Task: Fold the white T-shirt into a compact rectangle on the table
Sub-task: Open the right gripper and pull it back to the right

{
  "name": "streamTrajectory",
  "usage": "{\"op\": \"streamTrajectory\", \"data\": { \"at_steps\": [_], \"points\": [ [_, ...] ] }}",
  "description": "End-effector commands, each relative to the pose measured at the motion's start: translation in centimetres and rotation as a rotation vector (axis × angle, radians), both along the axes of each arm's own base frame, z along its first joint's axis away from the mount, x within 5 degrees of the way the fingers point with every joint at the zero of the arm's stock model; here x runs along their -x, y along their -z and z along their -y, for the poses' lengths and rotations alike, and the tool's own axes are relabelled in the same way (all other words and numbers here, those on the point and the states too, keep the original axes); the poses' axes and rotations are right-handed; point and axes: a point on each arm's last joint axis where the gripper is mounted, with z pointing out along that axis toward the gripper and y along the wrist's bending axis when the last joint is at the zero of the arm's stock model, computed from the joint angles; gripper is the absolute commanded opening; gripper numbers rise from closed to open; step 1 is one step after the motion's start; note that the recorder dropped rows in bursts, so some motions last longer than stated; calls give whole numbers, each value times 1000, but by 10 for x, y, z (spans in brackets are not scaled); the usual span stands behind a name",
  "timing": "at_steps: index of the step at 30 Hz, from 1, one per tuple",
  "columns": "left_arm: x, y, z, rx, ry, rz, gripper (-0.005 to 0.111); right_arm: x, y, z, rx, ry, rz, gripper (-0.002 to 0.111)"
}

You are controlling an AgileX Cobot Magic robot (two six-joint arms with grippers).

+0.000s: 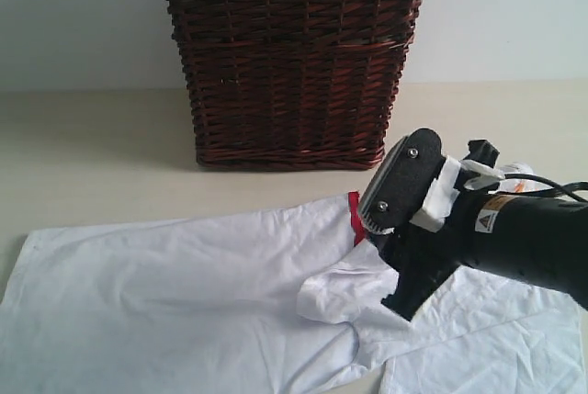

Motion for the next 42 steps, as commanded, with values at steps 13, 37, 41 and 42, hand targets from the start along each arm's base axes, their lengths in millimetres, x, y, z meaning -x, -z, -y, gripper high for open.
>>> {"op": "streamTrajectory", "data": {
  "at_steps": [13,37,41,42],
  "points": [
    [1,0,0,13,-1,6,0,70,11,40,447,-469,-761,64],
    [1,0,0,13,-1,6,0,48,58,46,632,-395,-784,4],
    [1,0,0,13,-1,6,0,47,56,46,629,-390,-780,0],
    [1,0,0,13,-1,6,0,47,54,46,627,-389,-774,0]
  ]
}}
